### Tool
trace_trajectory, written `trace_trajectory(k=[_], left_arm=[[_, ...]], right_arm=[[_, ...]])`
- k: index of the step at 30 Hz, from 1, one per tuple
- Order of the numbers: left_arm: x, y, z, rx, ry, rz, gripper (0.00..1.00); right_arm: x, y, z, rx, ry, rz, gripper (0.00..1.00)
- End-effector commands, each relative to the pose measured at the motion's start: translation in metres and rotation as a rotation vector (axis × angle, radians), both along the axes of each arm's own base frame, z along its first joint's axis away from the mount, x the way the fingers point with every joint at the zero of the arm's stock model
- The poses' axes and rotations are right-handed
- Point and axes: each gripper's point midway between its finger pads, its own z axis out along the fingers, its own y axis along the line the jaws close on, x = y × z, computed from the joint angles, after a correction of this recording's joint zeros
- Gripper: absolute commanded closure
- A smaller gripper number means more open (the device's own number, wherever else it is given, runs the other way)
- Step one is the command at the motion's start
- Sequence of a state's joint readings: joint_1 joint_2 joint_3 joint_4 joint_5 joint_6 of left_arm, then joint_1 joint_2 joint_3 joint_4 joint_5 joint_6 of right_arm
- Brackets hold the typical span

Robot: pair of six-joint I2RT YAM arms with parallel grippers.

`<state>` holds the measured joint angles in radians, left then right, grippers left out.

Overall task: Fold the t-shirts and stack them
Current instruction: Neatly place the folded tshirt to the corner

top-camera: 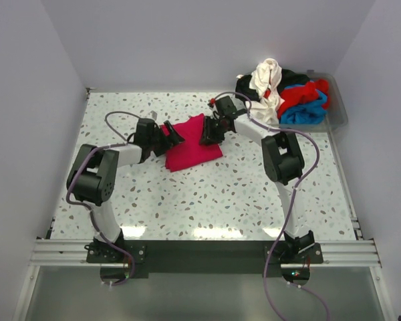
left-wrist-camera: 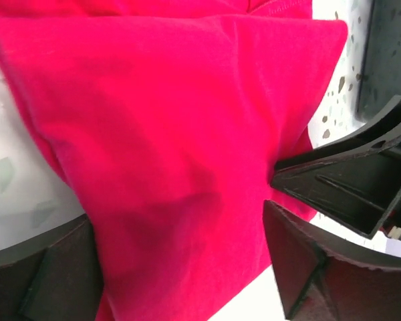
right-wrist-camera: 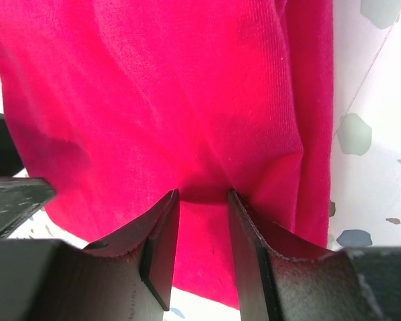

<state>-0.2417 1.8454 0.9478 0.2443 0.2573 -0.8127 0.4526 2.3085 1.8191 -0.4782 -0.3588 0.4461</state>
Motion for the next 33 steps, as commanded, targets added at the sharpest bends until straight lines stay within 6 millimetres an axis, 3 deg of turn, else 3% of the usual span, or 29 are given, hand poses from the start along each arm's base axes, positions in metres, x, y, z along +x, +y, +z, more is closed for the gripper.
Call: trace_trajectory(k=[1,5,6,9,11,13,18,21,28,31,33], left_arm=[[-0.011,-0.014,-0.028,0.029,0.082,-0.023,0.12],[-0.009,-0.015,-0.037,0.051,0.104,-0.022,0.42],[-0.008,-0.012,-0.039,0.071,0.107,-0.015,0.59],[-0.004,-0.003,-0.042,0.129,0.123,-0.010,0.88],[0.001,0.005,-0.040,0.166,0.125,0.001,0.97],[0.009,0.020,-0.035,0.208,0.115,0.015,1.00],[0.029,0.065,-0.025,0.364,0.083,-0.028,1.00],[0.054,0.092,-0.006,0.459,0.024,-0.078,1.00],[0.080,0.149,0.004,0.633,0.019,-0.190,1.00],[0.090,0.166,0.007,0.675,0.014,-0.214,1.00],[0.095,0.192,0.009,0.704,0.019,-0.200,1.00]], right_arm=[[-0.022,-0.006,-0.006,-0.034,0.060,0.005,0.61],[-0.026,-0.003,-0.004,-0.030,0.059,0.013,0.61],[-0.028,-0.002,-0.004,-0.028,0.064,0.012,0.62],[-0.029,-0.001,0.002,-0.022,0.053,0.017,0.62],[-0.029,-0.001,0.011,-0.018,0.040,0.017,0.61],[-0.030,-0.002,0.017,-0.024,0.030,0.017,0.60],[-0.025,-0.013,0.049,-0.054,-0.041,0.001,0.39],[-0.025,-0.021,0.067,-0.060,-0.072,-0.011,0.30],[-0.032,-0.041,0.095,-0.093,-0.124,-0.022,0.25],[-0.037,-0.049,0.095,-0.119,-0.127,-0.019,0.25],[-0.042,-0.052,0.097,-0.127,-0.131,-0.018,0.25]])
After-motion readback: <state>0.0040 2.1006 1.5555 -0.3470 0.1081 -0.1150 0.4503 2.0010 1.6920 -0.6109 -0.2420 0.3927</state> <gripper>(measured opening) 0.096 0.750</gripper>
